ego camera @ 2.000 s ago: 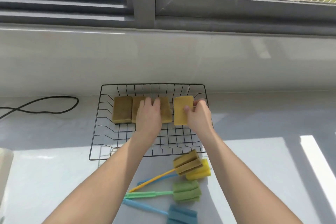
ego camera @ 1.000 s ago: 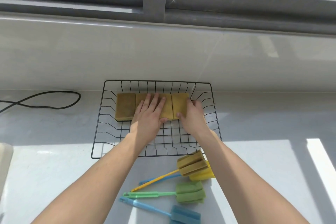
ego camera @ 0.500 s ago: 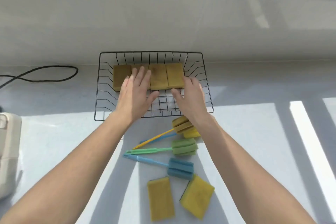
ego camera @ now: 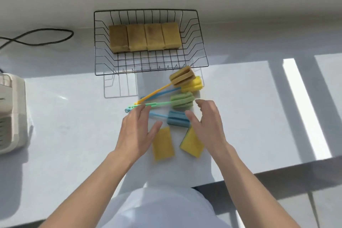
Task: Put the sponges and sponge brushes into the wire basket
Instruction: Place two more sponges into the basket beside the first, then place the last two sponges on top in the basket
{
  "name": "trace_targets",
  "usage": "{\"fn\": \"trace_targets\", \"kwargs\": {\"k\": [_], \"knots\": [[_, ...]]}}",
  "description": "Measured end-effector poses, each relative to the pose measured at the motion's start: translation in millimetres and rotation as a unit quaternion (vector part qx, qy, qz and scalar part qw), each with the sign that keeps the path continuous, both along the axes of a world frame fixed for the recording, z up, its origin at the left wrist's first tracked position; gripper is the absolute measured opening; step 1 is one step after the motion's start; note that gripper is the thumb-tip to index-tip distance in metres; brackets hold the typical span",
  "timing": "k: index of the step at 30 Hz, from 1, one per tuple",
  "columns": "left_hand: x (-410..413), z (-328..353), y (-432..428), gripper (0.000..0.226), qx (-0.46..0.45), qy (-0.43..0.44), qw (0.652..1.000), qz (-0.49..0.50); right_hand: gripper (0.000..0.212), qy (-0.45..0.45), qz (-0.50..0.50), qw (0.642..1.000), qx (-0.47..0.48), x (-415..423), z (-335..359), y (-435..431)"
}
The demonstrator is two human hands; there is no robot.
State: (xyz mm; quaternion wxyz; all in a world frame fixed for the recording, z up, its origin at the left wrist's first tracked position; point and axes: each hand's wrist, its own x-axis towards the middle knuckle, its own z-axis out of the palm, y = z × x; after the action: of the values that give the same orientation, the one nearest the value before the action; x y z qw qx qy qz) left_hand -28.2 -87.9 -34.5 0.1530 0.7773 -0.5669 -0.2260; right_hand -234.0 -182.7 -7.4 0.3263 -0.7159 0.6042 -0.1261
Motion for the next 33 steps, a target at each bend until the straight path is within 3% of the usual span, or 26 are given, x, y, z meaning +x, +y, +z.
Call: {"fn": "trace_targets", "kwargs": {"k": [5,11,19,26,33], "knots": [[-17,-15,25,0.064,0.044,-0.012,0.999,-0.017,0.052,0.057,-0.024,0.998,0.031,-28,-12,32],[-28,-25,38,0.085,0.114,-0.021,0.992,0.044,0.059,0.092,-0.060,0.992,0.054,-43,-23,58],[-32,-33,43,0.078,0.127,0.044,0.981,0.138,0.079,0.079,-0.138,0.982,0.103,-42,-36,77],[-35,-39,43,0.047,0.133,0.162,0.961,0.182,0.056,0.021,-0.170,0.975,0.144,-36,-41,78],[-35,-40,38,0.040,0.114,0.249,0.934,0.228,0.054,-0.049,-0.199,0.963,0.174,-35,-46,77]]}}
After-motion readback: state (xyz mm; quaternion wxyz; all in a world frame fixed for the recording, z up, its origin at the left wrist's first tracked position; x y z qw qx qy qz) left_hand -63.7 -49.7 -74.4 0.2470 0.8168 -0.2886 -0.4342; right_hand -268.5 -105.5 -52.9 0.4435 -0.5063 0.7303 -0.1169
